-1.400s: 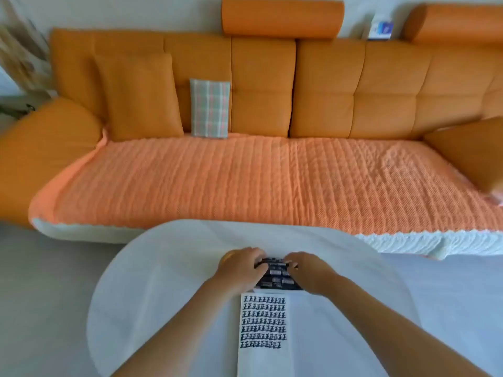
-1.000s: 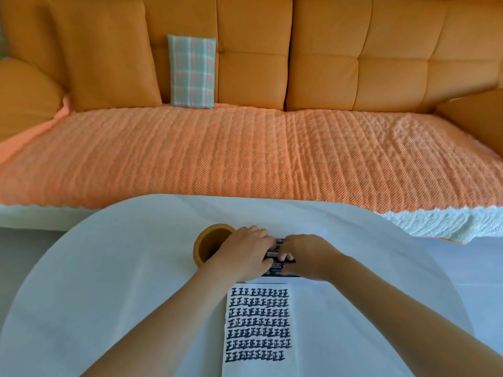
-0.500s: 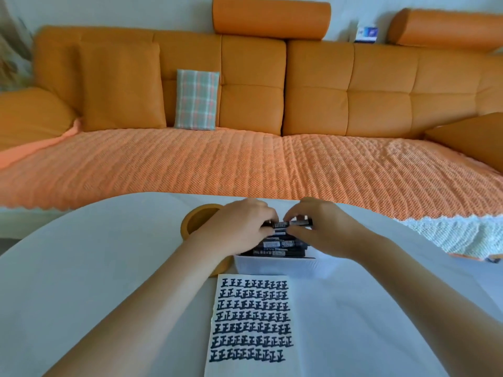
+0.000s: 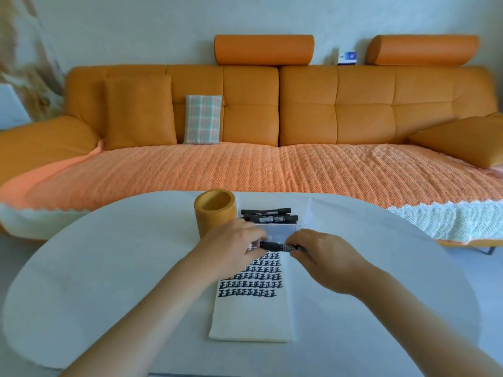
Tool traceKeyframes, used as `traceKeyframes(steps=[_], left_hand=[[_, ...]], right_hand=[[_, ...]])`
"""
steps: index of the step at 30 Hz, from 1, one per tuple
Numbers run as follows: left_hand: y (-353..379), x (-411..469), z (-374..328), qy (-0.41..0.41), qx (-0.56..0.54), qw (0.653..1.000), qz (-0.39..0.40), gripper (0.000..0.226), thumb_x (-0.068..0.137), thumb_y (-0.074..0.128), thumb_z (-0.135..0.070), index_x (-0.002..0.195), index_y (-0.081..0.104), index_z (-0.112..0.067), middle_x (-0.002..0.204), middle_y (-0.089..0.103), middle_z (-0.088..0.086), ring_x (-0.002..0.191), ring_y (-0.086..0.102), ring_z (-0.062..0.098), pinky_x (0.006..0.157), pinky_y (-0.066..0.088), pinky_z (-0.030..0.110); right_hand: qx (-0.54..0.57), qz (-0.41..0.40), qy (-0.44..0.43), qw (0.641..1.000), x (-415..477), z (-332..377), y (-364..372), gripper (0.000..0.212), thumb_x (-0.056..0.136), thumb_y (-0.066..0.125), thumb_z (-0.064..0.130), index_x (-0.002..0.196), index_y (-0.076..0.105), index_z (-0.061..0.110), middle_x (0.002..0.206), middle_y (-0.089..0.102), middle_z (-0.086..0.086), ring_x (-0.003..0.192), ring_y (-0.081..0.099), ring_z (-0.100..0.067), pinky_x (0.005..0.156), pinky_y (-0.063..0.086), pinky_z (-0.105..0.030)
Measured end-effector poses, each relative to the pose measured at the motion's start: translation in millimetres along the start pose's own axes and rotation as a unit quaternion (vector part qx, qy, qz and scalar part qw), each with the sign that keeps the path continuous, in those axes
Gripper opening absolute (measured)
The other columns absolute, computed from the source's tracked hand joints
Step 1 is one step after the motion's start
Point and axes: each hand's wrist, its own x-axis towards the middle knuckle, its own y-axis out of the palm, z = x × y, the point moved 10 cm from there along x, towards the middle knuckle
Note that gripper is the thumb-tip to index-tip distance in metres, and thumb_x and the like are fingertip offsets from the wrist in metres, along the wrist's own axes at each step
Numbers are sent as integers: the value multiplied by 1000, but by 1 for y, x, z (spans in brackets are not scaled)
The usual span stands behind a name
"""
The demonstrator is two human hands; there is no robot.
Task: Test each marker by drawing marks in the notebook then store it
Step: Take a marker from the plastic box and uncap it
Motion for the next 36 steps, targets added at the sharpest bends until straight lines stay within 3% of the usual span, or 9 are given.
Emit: traceKeyframes(steps=[5,10,15,23,28,32,36], left_hand=[[17,-26,-2,-9,-10,1000,2,12,93,60,-30,100,66,-22,92,63,-10,90,53,7,70,47,27],[25,-30,10,-2,-29,1000,-11,11,91,61,-30,96,64,-21,88,61,-9,88,52,9,63,41,24],[32,-37,24,-2,-107,993,-41,13,93,59,-37,103,63,-29,92,63,-14,88,53,5,68,47,28],[28,-38,47,-26,-180,982,-44,11,93,61,-33,93,63,-22,81,57,-14,78,54,5,63,44,24],[29,-40,44,-27,-196,979,-39,11,91,64,-32,95,65,-22,84,60,-12,77,56,4,63,45,24],[26,-45,36,-21,-198,979,-44,9,89,67,-31,95,65,-24,87,62,-9,79,58,7,66,49,31],[32,-45,29,-23,-179,983,-36,10,90,66,-30,98,60,-28,95,62,-12,87,57,6,74,51,34]], right_hand=[[16,25,2,1000,-12,19,28,16,99,45,34,112,53,30,94,61,11,77,56,-16,71,47,-36],[-16,31,22,999,1,26,45,20,101,44,41,104,57,26,90,58,9,78,55,-18,69,45,-36],[-12,49,12,999,13,36,61,24,101,39,36,107,60,25,93,60,7,85,55,-17,73,46,-36],[-80,-19,-9,997,25,51,56,32,98,30,44,95,58,30,73,60,10,59,42,-14,51,37,-34],[-88,-12,18,996,15,49,56,25,101,35,49,107,55,34,76,65,8,61,49,-19,53,42,-34],[-56,12,47,997,3,44,53,30,98,37,55,120,51,41,84,68,11,75,59,-17,68,49,-37],[-37,30,88,995,-14,36,51,44,94,44,57,131,32,37,82,60,13,76,57,-18,73,49,-37]])
